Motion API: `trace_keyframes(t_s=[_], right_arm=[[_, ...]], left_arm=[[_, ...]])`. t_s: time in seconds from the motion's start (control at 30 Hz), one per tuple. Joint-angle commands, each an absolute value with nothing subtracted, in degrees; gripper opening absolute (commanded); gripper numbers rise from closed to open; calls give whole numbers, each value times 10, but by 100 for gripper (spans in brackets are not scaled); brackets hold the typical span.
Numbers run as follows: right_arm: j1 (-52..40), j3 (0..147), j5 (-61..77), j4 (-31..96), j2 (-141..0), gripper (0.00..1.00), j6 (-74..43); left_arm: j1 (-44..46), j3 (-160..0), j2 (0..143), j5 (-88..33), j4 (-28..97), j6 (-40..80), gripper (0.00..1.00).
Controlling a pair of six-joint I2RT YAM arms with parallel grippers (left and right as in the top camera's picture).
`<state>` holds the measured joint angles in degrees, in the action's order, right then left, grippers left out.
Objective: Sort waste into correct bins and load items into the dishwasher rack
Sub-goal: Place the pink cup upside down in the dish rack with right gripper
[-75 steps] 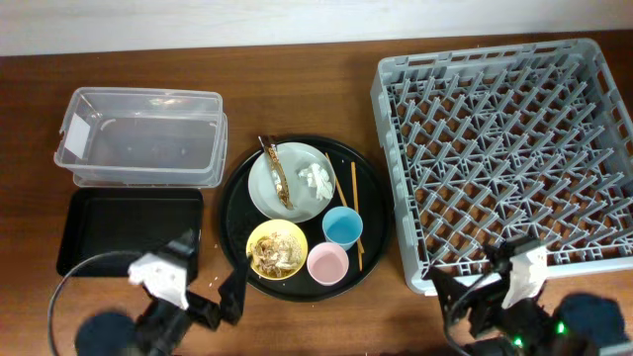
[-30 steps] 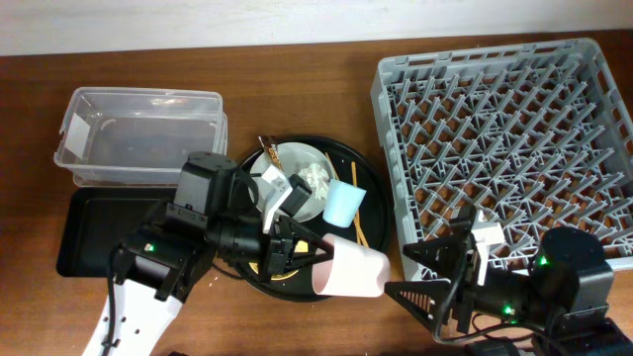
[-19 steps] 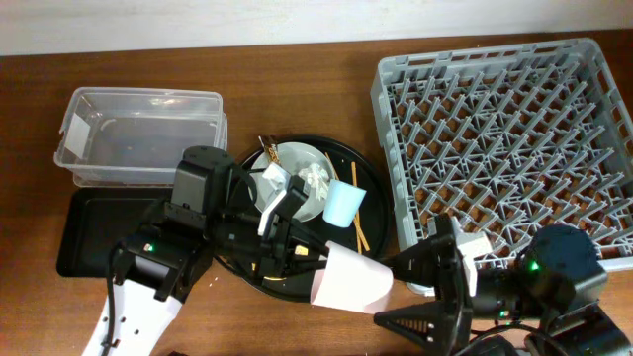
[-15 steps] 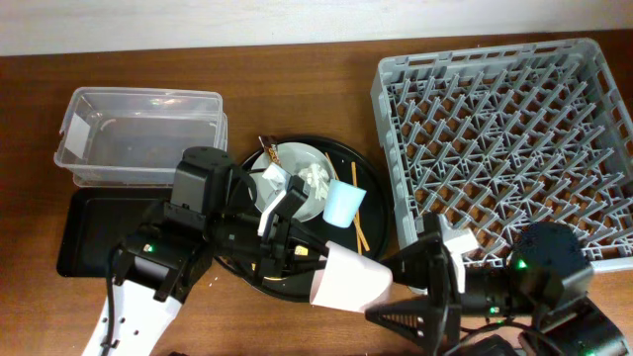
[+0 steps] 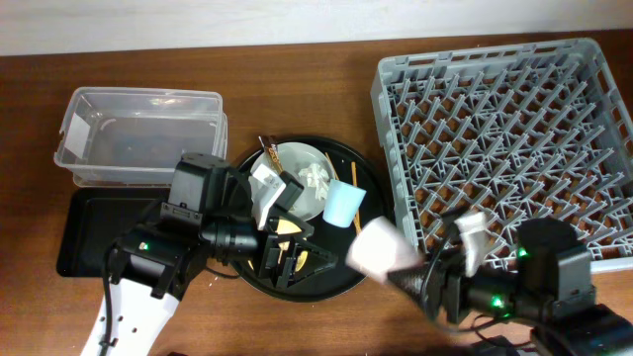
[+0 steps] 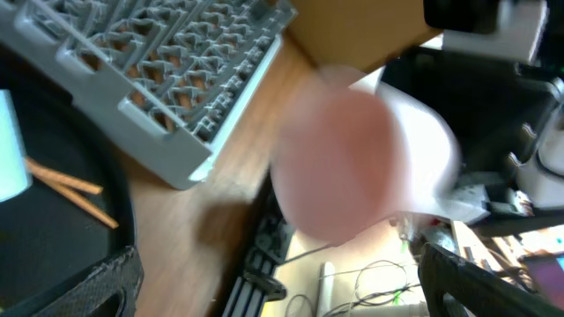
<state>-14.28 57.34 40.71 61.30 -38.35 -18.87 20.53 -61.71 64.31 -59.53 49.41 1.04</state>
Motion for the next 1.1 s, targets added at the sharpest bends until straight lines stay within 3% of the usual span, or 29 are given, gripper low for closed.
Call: trace_keyframes(t_s=[0.0, 0.1, 0.23, 0.43, 0.47, 0.53, 0.6, 0.73, 0.93, 1.07], right_arm=[[-91, 614, 141, 674, -388, 48, -188], [-61, 616, 17, 721, -404, 47, -199], [-56, 616, 17, 763, -514, 47, -175], [-56, 620, 57, 688, -726, 47, -118], [-56, 621, 58, 693, -751, 50, -118], [-56, 622, 60, 699, -782, 80, -129], [-56, 632, 79, 689, -775, 85, -129], [-56, 703, 131, 690, -690, 87, -129], [-56, 732, 166, 729, -550, 92, -129], [-56, 732, 176, 764, -544, 92, -129]], left_arm=[[193, -622, 637, -554, 501, 4, 99], [193, -622, 637, -531, 503, 4, 99], [193, -622, 637, -526, 502, 4, 99], [193, -622, 637, -526, 503, 4, 99], [193, -622, 637, -526, 503, 4, 99], [193, -622, 637, -509, 502, 4, 99], [193, -622, 637, -467, 502, 4, 99], [194, -622, 650, -268, 458, 17, 99], [250, -641, 827, -260, 244, 36, 92], [287, -738, 1007, -254, 221, 41, 84]])
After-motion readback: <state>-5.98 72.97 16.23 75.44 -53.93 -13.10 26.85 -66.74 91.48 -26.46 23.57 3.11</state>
